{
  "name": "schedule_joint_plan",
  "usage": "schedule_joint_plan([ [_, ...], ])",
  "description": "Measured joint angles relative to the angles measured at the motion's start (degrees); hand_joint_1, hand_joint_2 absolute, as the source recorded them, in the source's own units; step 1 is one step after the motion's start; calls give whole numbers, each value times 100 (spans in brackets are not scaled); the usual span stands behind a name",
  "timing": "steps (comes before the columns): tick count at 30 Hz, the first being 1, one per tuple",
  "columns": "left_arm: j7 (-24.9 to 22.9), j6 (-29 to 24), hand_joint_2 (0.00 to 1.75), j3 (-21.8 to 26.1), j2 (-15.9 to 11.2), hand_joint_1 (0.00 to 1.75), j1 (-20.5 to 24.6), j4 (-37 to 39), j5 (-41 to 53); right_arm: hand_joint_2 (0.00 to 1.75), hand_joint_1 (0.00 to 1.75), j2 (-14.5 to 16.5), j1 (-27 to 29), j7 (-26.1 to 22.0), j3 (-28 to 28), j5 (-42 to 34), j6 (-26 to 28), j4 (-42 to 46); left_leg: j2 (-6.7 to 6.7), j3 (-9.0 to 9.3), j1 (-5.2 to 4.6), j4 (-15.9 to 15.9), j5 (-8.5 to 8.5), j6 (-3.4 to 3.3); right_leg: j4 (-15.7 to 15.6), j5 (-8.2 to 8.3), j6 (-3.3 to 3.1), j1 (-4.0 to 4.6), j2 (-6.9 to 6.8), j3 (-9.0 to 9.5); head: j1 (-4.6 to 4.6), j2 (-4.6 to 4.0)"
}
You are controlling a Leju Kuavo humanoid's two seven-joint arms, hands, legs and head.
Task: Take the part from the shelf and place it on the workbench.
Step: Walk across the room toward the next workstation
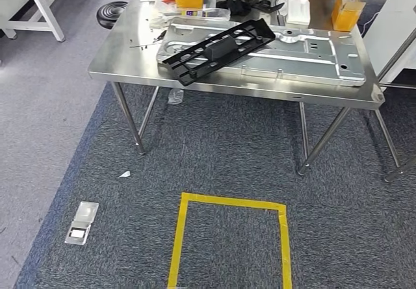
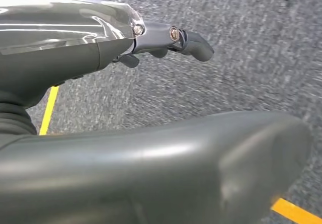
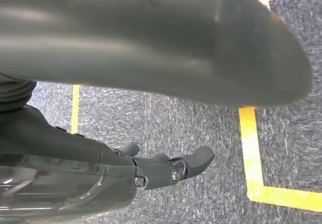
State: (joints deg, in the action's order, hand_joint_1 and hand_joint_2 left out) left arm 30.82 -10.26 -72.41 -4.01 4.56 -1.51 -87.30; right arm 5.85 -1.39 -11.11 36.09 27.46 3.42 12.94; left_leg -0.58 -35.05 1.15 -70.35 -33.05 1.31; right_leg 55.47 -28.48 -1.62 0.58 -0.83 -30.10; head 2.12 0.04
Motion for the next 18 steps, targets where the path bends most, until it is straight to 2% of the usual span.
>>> schedule_joint_plan([
  [2,-4,-4,0,0,-1,0,5,0,1,0,0,5,-19,-8,16,30,-26,0,8,516,1,777,157,-20,141,18,37,7,-5,-156,-2,0],
  [3,-8,-7,0,0,-2,0,8,0,1,0,0,7,-26,-8,24,49,-36,0,9,679,-5,1064,157,-42,198,36,67,14,-4,-218,-3,0],
  [4,-14,-9,0,0,-2,0,9,0,1,0,0,8,-31,-8,33,64,-38,0,9,748,-15,1221,127,-66,236,62,101,21,-1,-270,-5,0],
  [6,-22,-13,0,0,1,0,5,0,1,0,0,9,-29,-7,61,84,-38,0,15,701,-17,1266,148,-136,260,122,175,21,11,-334,-6,0],
  [7,-27,-14,0,0,4,0,3,0,1,0,0,8,-25,-6,80,86,-38,0,25,663,-9,1272,185,-185,292,81,212,17,22,-368,-7,0],
  [8,-30,-15,0,0,7,0,1,0,1,0,0,7,-19,-5,98,87,-38,0,36,618,2,1279,232,-241,398,-46,249,6,33,-415,-9,0],
  [9,-32,-15,0,0,9,0,1,0,1,0,0,6,-16,-2,112,92,-38,0,48,565,11,1286,282,-287,614,-261,286,-10,42,-488,-12,0],
  [11,-39,-15,0,1,9,0,1,0,0,0,0,7,-17,16,136,117,-38,0,61,455,1,1283,368,-329,1305,-748,343,-49,49,-676,-16,0],
  [12,-48,-16,0,1,9,0,0,0,0,0,0,7,-19,26,150,134,-38,0,66,402,-4,1282,405,-332,1622,-876,361,-62,49,-740,-16,0],
  [13,-60,-18,0,4,9,0,-1,0,-1,0,0,7,-20,38,166,150,-38,0,69,353,-8,1282,441,-329,1784,-873,372,-68,50,-730,-16,0],
  [14,-74,-19,0,11,9,0,-1,0,-1,0,0,7,-19,50,181,160,-38,0,71,311,-10,1281,477,-323,1729,-757,375,-71,51,-620,-15,0],
  [15,-93,-22,0,23,9,0,0,0,0,0,0,7,-21,70,200,165,-38,0,71,277,-12,1281,510,-314,1459,-581,366,-70,52,-410,-16,0],
  [16,-113,-26,0,40,9,0,1,0,0,0,0,6,-27,112,224,169,-38,1,70,253,-12,1281,540,-301,1028,-411,340,-66,58,-122,-16,0],
  [18,-163,-29,0,76,10,0,10,0,1,87,0,1,-45,258,281,177,-45,2,70,220,-20,1282,595,-254,209,-277,273,-41,72,365,-16,0],
])
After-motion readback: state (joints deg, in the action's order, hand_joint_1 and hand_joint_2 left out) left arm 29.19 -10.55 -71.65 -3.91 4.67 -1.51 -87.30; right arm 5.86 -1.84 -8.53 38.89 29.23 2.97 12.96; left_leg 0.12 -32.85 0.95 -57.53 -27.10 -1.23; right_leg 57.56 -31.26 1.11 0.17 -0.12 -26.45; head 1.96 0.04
